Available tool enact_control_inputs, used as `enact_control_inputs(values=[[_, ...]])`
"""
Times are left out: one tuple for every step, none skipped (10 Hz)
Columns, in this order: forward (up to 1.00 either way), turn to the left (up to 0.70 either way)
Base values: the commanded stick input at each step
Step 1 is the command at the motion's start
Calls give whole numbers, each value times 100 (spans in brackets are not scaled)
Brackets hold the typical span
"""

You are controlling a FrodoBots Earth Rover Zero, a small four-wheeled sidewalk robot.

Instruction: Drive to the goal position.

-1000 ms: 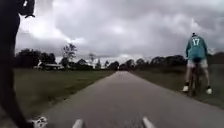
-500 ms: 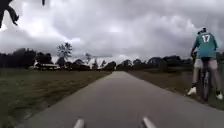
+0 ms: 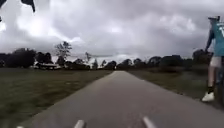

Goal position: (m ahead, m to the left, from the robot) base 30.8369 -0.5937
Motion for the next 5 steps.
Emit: enact_control_inputs(values=[[70,0],[70,0],[70,0],[70,0],[70,0]])
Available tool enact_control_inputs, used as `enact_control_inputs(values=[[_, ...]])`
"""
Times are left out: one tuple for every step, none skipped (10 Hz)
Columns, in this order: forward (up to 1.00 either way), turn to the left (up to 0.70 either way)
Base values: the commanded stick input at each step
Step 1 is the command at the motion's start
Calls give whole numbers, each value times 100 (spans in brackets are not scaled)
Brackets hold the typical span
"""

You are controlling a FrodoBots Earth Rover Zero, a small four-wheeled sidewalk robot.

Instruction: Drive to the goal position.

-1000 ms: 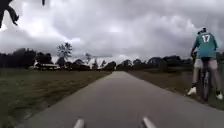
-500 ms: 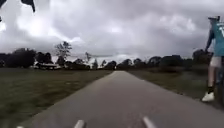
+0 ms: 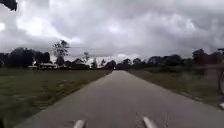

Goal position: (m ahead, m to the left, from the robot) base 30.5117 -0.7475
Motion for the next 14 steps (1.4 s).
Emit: enact_control_inputs(values=[[70,0],[70,0],[70,0],[70,0],[70,0],[70,0],[70,0],[70,0],[70,0],[70,0],[70,0],[70,0],[70,0],[70,0]])
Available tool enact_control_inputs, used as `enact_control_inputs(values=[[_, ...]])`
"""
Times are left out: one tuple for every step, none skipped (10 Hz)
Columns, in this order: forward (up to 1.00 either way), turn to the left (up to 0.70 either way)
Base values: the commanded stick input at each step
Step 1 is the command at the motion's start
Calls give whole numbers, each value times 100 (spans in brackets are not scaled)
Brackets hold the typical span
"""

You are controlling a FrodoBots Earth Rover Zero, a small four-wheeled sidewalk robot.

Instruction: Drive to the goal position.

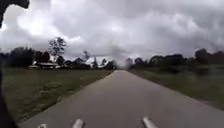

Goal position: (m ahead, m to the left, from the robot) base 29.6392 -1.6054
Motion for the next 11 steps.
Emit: enact_control_inputs(values=[[70,0],[70,0],[70,0],[70,0],[70,0],[70,0],[70,0],[70,0],[70,-26],[70,-30],[70,-24]])
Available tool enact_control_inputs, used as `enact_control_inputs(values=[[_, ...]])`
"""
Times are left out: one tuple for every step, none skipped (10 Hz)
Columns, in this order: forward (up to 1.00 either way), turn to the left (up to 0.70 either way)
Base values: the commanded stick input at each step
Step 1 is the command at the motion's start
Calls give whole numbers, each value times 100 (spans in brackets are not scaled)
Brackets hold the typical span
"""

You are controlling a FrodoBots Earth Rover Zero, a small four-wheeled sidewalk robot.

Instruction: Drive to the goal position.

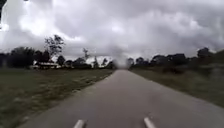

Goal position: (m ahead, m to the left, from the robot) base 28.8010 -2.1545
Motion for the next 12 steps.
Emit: enact_control_inputs(values=[[70,-8],[70,0],[70,0],[70,0],[70,0],[70,0],[70,0],[70,0],[70,-1],[70,-5],[70,-5],[70,-1]])
